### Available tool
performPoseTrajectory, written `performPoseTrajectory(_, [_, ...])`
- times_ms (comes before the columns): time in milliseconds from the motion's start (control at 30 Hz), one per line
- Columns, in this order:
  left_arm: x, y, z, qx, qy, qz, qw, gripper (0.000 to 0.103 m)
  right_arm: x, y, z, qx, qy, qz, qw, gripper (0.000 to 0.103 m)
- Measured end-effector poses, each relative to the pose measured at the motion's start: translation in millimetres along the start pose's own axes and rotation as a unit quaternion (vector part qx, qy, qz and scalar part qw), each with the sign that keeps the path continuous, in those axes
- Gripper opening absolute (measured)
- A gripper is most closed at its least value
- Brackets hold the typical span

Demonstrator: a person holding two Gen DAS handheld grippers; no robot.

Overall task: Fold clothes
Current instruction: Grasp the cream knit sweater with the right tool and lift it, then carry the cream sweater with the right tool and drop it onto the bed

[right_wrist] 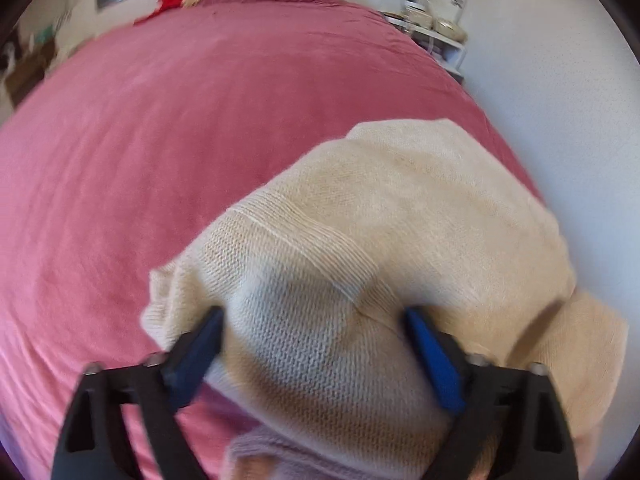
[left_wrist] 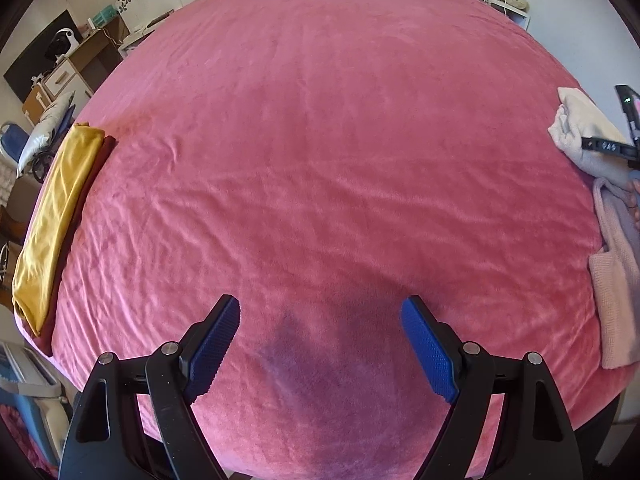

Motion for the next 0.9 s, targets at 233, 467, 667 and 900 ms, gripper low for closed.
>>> performPoseTrajectory(233, [16.0, -6.8, 20.3, 0.008, 0.021, 0.009, 0.9997, 0.084, 2.4, 29.3, -64.5, -0.264, -0.355, 0.023, 0.897, 0.013])
performPoseTrajectory(467, [53.0, -11.2, 55.1, 0.003, 0.064, 0.023, 0.9977, 0.084, 5.8, 73.2, -45.1, -0.475, -0.447, 0.037, 0.757, 0.003])
performPoseTrajectory(667, [80.0, -9.2, 80.7, 0.002, 0.108, 0.022, 0.9939, 0.084, -20.8, 111.0, -4.1, -0.201, -0.214, -0.032, 0.955, 0.074])
performPoseTrajectory(900, [87.2, -28.4, 80.0, 0.011, 0.117, 0.052, 0.9917, 0.084, 37.1, 40.6, 49.9, 0.051, 0.071, 0.003, 0.996, 0.103])
Point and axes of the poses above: each gripper's, at about its wrist camera, not at the fingertips, and y roughly against the way its jaws point, z to its left, x to its underside, the point moved 5 cm from there along -y, roughly the way its jaws point, and after that the axes turned 14 degrees about -y, right-handed, at the moved point
